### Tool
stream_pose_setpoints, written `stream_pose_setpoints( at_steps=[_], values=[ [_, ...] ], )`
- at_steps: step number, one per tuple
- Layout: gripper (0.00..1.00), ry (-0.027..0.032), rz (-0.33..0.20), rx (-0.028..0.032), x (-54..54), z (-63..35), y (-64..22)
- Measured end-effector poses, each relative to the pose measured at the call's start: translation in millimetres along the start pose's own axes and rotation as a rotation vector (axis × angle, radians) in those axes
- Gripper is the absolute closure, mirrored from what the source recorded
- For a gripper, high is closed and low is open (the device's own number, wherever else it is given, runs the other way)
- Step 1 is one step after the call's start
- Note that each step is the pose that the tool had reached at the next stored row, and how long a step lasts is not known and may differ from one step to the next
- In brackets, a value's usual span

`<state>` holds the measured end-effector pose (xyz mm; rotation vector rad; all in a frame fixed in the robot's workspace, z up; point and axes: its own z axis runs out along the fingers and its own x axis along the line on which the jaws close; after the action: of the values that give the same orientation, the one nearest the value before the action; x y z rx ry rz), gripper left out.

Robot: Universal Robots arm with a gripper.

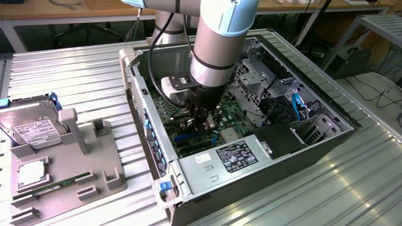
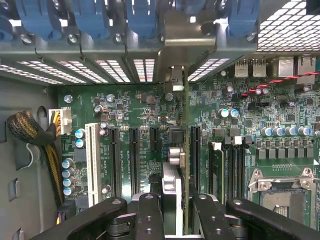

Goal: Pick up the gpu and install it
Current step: 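Insert the gpu into the slot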

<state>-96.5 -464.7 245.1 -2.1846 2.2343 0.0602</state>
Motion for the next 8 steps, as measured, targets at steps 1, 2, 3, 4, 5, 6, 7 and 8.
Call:
stream_pose_setpoints(
  at_steps=[1, 2, 3, 4, 5, 6, 7, 8],
  values=[
    [0.72, -0.0001, 0.0, 0.0001, -0.1, 0.2, 0.0],
    [0.72, -0.0002, -0.001, 0.0001, -0.2, 0.4, 0.0],
    [0.72, -0.0003, -0.001, 0.0001, -0.4, 0.6, 0.0],
    [0.72, -0.0002, -0.001, 0.0001, -0.6, 0.7, 0.0],
    [0.72, -0.0001, -0.001, 0.0, -0.9, 0.8, 0.0],
    [0.72, 0.0, -0.001, 0.0, -1.0, 0.8, 0.0],
    [0.72, 0.0, -0.001, 0.0, -1.0, 0.9, 0.0],
    [0.72, 0.0001, -0.001, -0.0001, -1.1, 1.0, 0.0]
  ],
)
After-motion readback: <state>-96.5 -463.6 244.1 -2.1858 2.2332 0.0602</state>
